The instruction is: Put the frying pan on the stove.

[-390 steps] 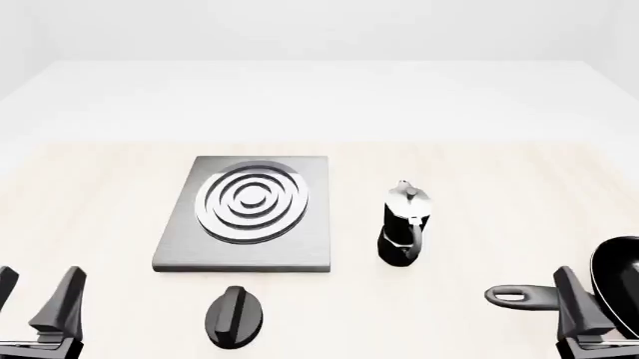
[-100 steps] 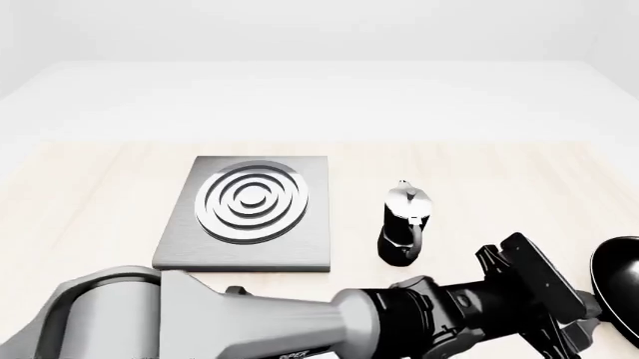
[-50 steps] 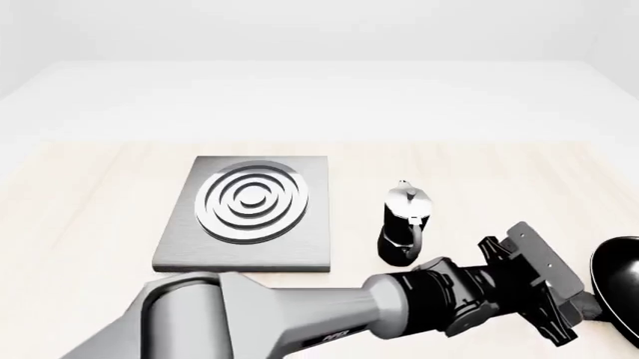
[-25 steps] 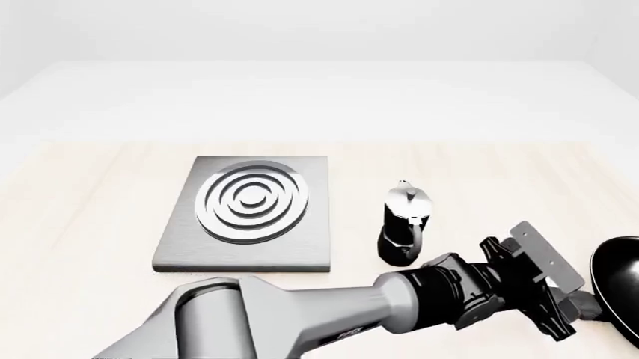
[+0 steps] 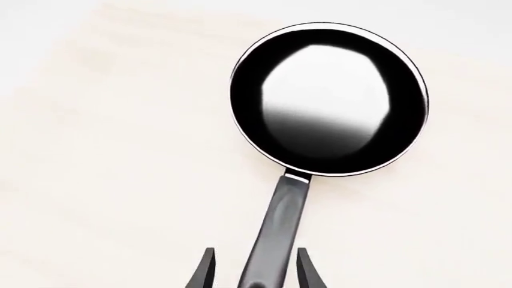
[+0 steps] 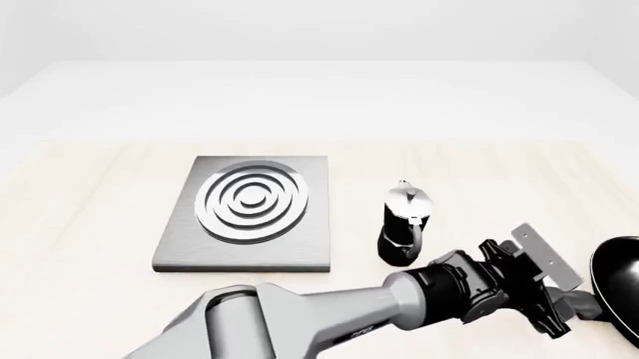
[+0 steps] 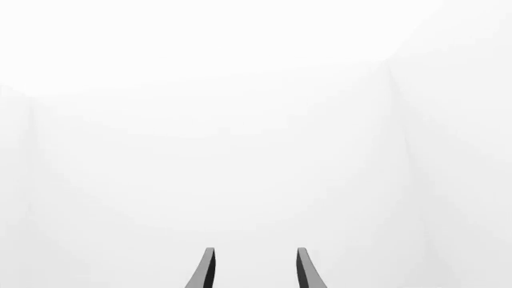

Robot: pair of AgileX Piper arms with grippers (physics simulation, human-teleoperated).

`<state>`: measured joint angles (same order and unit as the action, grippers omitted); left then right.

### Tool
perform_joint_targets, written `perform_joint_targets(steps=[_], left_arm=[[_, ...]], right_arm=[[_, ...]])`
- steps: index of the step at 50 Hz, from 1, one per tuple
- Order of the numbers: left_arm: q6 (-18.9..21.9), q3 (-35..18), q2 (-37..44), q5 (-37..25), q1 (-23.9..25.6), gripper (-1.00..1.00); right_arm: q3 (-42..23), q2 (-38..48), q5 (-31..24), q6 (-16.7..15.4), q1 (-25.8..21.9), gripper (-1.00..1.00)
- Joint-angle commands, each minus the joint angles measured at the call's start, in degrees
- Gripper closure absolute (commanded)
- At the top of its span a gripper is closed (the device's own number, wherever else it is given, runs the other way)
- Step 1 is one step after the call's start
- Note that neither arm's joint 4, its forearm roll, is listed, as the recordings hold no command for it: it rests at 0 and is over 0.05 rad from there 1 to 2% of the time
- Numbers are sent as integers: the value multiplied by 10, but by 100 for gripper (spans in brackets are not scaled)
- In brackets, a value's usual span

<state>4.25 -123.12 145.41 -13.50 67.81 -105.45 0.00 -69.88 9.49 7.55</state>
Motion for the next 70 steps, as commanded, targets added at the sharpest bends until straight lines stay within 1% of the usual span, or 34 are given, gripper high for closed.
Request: perform_joint_targets(steps=[1, 12, 18, 25, 30, 32, 33, 34, 37, 43, 49, 51, 53, 54, 56, 59, 63, 70], left_arm=[[-3, -17, 26, -11, 1, -100], [-2, -72, 64, -44, -1, -100], [-5, -92, 75, -61, 0, -100], [-6, -102, 78, -73, 1, -100], [-3, -91, 70, -72, 4, -100], [0, -103, 73, -79, 2, -100], [2, -108, 75, -81, 0, 100], [3, -104, 73, -79, 0, 100], [3, -68, 54, -57, 5, 100], [5, -50, 45, -41, 5, 100], [-5, 13, 10, 11, 15, 100], [-3, 15, 7, 12, 15, 100], [-3, 35, -8, 23, 16, 100], [-4, 55, -22, 33, 18, 100], [-3, 63, -28, 37, 19, 100], [-4, 99, -52, 63, 23, 100], [-6, 132, -74, 90, 27, 100], [-5, 164, -117, 100, 30, 100]], right_arm=[[0, 0, 0, 0, -2, -100], [1, 0, 0, -1, -5, -100], [2, 0, 0, -1, -6, -100], [1, 0, 0, -1, -7, -100], [1, 0, 0, -2, -8, -100], [1, 0, 0, -2, -9, -100], [1, 0, 0, -2, -9, -100], [1, 0, 0, -3, -9, -100], [1, 0, 0, -3, -9, -100], [-1, 0, 0, -2, -9, -100], [-1, 0, 0, -3, -12, -100], [-1, 0, 0, -3, -12, -100], [-1, 0, 0, -4, -12, -100], [-1, 0, 0, -3, -12, -100], [-1, 0, 0, -4, -12, -100], [-1, 0, 0, -4, -13, -100], [-1, 0, 0, -5, -14, -100], [-1, 0, 0, -3, -13, -100]])
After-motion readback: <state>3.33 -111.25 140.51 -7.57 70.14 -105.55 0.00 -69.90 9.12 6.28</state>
